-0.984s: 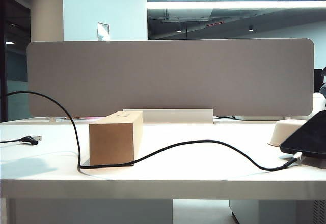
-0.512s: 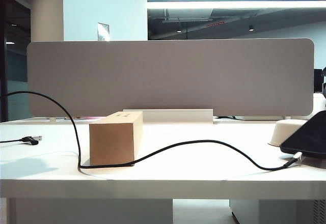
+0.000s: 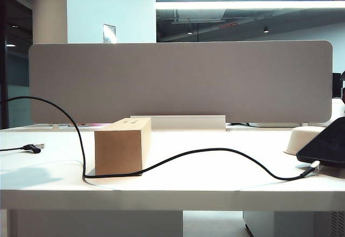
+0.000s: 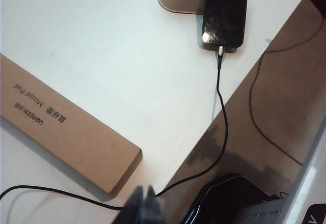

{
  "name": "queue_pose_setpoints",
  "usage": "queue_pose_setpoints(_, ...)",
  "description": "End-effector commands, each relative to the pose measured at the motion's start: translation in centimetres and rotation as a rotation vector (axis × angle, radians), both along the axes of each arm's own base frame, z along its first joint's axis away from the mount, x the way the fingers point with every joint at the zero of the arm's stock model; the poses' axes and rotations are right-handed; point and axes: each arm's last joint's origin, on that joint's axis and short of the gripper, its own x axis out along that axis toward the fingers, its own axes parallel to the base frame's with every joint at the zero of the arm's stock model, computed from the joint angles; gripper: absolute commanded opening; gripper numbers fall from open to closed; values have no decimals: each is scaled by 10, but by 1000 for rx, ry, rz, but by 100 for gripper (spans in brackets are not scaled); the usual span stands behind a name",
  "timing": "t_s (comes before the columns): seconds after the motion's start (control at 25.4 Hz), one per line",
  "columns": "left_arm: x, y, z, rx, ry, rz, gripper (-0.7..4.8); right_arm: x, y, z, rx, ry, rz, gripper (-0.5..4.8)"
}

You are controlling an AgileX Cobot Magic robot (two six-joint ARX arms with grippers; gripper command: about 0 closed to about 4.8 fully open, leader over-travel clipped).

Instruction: Pick up the charging cable and the phone, plug the charging cable into the charging port on the phone, and finally place them back on the table.

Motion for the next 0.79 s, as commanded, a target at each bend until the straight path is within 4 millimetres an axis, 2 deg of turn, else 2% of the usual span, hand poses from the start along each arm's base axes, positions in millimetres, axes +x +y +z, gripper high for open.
queue_pose_setpoints(0.04,0,0,2,-8,-16,-6,-6,0,0,0,-122,-4,8,-1)
queue_pose_setpoints(0.28,0,0,3,-10,-22,-5,-6,0,0,1,-121,-13,8,-1)
queue_pose_setpoints(0.55,11,-5,17,-95,-197,-7,-6,0,0,1,-121,-13,8,-1)
queue_pose_setpoints(0.79,11,-5,18,-101,-208,-6,-5,0,0,1,-121,-13,8,-1)
